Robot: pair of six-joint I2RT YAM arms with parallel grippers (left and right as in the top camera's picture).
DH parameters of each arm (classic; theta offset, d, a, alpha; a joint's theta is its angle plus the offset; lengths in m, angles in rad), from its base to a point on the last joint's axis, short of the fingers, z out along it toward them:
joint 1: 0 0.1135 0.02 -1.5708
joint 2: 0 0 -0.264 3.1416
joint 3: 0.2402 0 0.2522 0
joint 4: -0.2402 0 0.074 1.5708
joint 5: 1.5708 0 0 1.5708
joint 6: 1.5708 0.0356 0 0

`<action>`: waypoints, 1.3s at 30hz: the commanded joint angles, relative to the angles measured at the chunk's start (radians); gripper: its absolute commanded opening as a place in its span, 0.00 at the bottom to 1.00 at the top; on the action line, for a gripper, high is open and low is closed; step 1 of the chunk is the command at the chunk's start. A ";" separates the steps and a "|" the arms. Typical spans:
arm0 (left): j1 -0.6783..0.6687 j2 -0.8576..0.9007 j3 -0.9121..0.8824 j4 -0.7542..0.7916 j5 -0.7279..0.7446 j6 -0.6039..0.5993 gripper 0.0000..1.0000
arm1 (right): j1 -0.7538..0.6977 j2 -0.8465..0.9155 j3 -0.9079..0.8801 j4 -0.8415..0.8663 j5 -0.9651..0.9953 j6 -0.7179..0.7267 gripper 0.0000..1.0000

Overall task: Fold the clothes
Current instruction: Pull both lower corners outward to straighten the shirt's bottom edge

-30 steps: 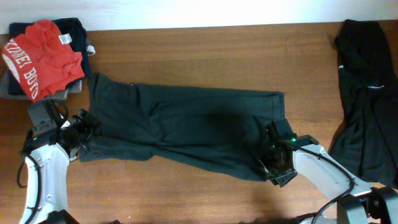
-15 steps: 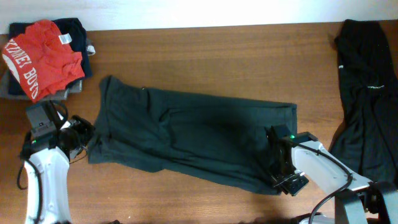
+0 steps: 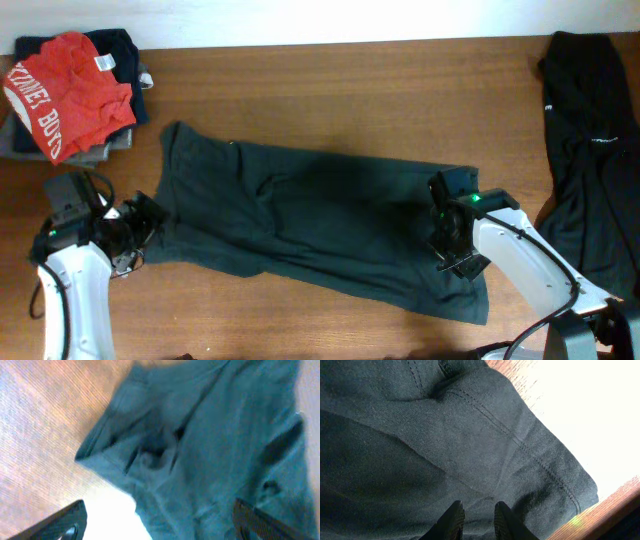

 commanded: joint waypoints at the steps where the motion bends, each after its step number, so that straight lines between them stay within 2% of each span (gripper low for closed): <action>1: -0.002 0.079 0.007 -0.017 0.077 0.101 0.92 | 0.001 -0.016 0.016 0.011 0.024 -0.024 0.26; 7: -0.002 0.219 0.007 -0.018 0.069 0.143 0.89 | 0.001 -0.016 0.016 0.015 0.020 -0.045 0.26; 8: -0.002 0.252 0.007 -0.013 0.044 0.143 0.82 | 0.001 -0.016 0.016 0.016 0.012 -0.061 0.26; 9: -0.002 0.266 0.007 -0.008 0.024 0.143 0.81 | 0.001 -0.016 0.016 0.014 0.012 -0.061 0.26; 24: -0.071 0.291 0.006 0.040 -0.004 0.146 0.73 | 0.001 -0.016 0.016 0.003 -0.006 -0.064 0.26; 32: -0.091 0.291 0.006 0.082 0.022 0.146 0.43 | 0.001 -0.016 0.016 -0.001 -0.015 -0.063 0.26; 35: -0.091 0.291 0.006 0.087 0.023 0.146 0.25 | 0.001 -0.016 0.016 -0.001 -0.014 -0.063 0.26; 36: -0.091 0.291 0.006 0.089 0.025 0.146 0.14 | 0.001 -0.016 0.016 0.000 -0.014 -0.063 0.26; 38: -0.091 0.291 0.006 0.100 0.035 0.146 0.01 | 0.001 -0.016 0.020 0.000 -0.014 -0.063 0.26; 39: -0.091 0.291 0.006 0.121 0.064 0.146 0.01 | 0.001 -0.016 0.027 0.000 -0.014 -0.064 0.26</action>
